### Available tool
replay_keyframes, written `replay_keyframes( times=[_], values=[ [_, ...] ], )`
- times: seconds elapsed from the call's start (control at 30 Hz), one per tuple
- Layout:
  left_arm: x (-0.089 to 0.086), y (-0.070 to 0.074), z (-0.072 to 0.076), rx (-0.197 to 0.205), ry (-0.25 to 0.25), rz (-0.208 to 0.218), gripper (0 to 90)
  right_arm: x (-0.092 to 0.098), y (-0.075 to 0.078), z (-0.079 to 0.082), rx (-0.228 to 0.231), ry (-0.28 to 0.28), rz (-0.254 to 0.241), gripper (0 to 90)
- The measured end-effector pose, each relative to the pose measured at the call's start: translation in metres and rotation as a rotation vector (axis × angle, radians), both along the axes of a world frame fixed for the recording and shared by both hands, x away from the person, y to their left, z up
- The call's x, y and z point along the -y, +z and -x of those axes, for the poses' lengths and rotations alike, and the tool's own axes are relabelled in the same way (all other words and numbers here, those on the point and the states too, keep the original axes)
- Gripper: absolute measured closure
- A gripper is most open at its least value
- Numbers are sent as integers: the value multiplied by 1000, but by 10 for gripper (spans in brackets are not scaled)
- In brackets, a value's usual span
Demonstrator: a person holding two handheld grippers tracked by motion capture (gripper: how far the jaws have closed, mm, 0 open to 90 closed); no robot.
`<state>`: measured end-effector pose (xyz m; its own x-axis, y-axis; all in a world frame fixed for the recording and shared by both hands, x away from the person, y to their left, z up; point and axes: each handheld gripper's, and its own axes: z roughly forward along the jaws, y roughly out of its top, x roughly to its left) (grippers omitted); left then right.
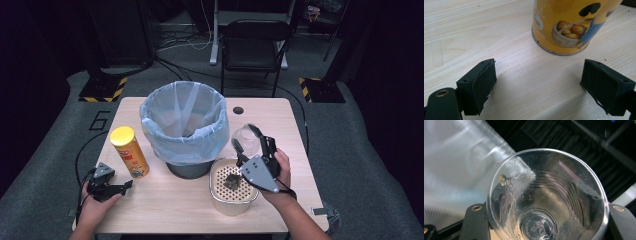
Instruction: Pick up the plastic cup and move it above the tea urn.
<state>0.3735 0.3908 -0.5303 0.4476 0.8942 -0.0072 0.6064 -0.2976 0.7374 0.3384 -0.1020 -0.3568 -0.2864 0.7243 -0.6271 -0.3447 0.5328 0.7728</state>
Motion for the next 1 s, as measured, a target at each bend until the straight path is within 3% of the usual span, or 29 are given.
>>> replay_keyframes(
  times=[0.1, 0.13, 0.17, 0.27, 0.33, 0.4, 0.63, 0.67, 1.0],
  values=[
    [0, 0, 0, 0, 0, -2, 125, 9, 6, -5, -138, 65, -188, 355],
    [0, 0, 0, 0, 0, -1, 126, 16, 11, -10, -212, 123, -307, 355],
    [0, 0, 0, 0, 0, -1, 126, 16, 11, -10, -212, 123, -307, 355],
    [0, 0, 0, 0, 6, 3, 125, 24, 20, -14, -318, 210, -465, 356],
    [1, 0, 0, 0, 7, 4, 125, 29, 28, -17, -367, 250, -547, 357],
    [1, 0, 0, 0, 7, 3, 125, 33, 36, -20, -386, 276, -611, 358],
    [2, -1, 0, 17, 20, 10, 126, 34, 57, -23, -383, 274, -592, 360],
    [2, -2, 0, 18, 21, 11, 126, 33, 62, -23, -368, 267, -563, 360],
    [2, -2, 0, 17, 21, 11, 126, 15, 93, -37, -388, 282, -487, 356]
  ],
)
